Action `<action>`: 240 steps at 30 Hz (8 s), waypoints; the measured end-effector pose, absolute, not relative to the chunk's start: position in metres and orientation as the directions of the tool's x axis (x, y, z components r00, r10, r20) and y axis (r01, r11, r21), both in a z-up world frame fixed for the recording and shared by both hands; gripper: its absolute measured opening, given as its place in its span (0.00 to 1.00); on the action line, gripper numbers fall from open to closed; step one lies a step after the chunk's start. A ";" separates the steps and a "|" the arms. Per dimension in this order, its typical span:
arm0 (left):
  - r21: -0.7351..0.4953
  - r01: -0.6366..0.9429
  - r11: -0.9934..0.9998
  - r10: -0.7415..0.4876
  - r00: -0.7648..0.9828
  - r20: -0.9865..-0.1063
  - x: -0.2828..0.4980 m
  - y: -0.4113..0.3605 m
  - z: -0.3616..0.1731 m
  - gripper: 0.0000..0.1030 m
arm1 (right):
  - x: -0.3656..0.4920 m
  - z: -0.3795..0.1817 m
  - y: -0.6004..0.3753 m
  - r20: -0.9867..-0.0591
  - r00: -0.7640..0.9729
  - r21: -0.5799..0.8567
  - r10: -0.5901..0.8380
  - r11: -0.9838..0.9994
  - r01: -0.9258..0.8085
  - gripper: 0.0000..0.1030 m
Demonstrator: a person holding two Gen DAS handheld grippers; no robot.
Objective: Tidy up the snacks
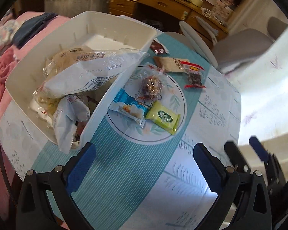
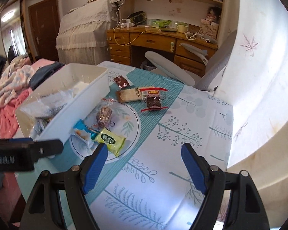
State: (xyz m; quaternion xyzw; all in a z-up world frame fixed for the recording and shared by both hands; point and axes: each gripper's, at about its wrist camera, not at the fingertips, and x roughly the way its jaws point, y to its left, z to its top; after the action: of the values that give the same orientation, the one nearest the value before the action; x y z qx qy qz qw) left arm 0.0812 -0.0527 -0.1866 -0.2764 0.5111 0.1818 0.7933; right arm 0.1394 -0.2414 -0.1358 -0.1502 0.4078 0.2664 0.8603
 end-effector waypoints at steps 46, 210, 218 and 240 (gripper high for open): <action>-0.043 -0.935 0.353 0.078 0.076 -0.994 0.157 0.008 -0.284 0.96 | 0.163 -0.252 -0.151 -0.767 0.265 -0.050 0.585 0.358 -0.933 0.46; 0.006 0.520 0.854 -0.089 0.157 -0.984 0.270 0.002 -0.090 0.83 | 0.081 -0.201 -0.135 -0.911 0.361 0.167 0.200 0.978 -0.122 0.75; 0.096 0.688 0.719 0.097 0.038 -0.995 0.269 -0.061 -0.163 0.85 | 0.089 -0.226 -0.128 -0.929 0.333 0.099 0.161 0.976 -0.195 0.72; 0.141 0.736 0.662 0.355 -0.142 -0.924 0.280 -0.104 -0.293 0.85 | 0.110 -0.255 -0.133 -0.945 0.257 0.137 0.200 0.960 -0.245 0.37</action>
State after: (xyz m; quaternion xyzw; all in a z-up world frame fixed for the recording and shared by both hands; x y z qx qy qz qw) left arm 0.2801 -0.1039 -0.2931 0.3713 0.7346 -0.1766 0.5397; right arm 0.1104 -0.1327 -0.2550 -0.0186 0.5933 0.1404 0.7925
